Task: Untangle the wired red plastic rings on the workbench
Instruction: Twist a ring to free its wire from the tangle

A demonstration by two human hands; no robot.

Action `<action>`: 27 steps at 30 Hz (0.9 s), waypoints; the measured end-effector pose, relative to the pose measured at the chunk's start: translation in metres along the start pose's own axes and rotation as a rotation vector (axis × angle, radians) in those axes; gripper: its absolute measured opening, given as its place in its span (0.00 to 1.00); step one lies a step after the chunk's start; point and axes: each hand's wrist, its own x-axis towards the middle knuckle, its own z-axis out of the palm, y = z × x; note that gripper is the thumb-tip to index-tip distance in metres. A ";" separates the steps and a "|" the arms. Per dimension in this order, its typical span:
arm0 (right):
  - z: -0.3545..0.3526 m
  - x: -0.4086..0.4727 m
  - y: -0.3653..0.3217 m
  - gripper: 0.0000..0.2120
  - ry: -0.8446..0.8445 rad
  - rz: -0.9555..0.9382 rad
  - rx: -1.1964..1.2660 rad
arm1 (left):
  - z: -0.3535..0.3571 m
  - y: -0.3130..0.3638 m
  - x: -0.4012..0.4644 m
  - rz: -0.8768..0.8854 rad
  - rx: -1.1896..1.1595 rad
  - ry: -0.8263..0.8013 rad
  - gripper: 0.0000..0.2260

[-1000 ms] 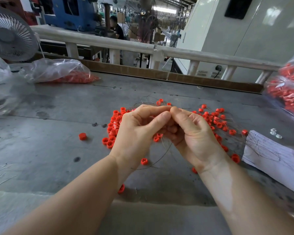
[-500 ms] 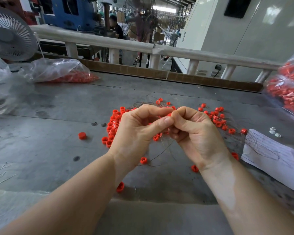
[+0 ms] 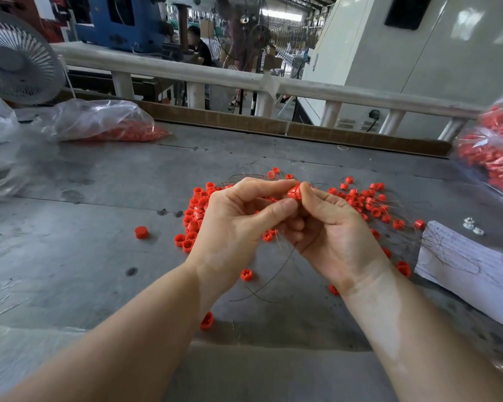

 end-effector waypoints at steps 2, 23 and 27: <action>0.001 0.000 0.000 0.11 0.001 0.000 0.000 | 0.000 0.001 0.000 0.003 -0.012 -0.006 0.11; 0.003 -0.001 -0.001 0.12 0.030 0.053 -0.054 | -0.002 0.003 0.001 0.102 0.343 0.039 0.09; 0.002 -0.001 -0.002 0.11 0.038 0.058 -0.070 | -0.002 0.004 0.000 0.104 0.344 0.044 0.10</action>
